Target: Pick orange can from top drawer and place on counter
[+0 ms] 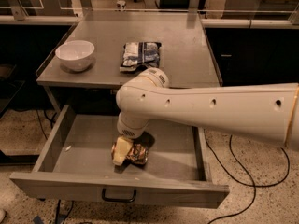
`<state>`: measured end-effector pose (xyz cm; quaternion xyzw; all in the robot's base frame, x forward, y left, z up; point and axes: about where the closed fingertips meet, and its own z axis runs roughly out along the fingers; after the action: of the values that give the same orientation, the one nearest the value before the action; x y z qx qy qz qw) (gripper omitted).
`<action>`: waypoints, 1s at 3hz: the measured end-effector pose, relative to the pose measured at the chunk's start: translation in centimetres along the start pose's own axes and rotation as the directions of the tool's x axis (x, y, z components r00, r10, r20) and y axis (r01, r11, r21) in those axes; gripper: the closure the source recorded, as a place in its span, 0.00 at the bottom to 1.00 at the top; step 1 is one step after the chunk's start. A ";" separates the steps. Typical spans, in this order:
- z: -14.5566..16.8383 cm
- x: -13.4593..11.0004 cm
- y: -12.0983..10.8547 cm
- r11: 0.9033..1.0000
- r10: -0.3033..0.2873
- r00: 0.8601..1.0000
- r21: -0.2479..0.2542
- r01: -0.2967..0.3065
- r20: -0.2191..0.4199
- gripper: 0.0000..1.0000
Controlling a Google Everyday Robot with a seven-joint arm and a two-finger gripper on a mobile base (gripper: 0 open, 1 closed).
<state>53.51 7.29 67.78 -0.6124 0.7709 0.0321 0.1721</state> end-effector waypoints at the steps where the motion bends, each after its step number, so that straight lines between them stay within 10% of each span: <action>1: 2.2 1.0 1.3 0.999 0.028 1.000 -0.037 -0.028 -0.010 0.00; 3: 4.5 2.4 2.0 0.997 0.044 0.999 -0.064 -0.046 -0.023 0.00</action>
Offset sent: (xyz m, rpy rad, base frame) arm -0.0143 -0.0033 -0.0565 0.0089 0.0871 -0.0284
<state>52.17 6.73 62.48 -0.6004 0.7849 0.0545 0.1432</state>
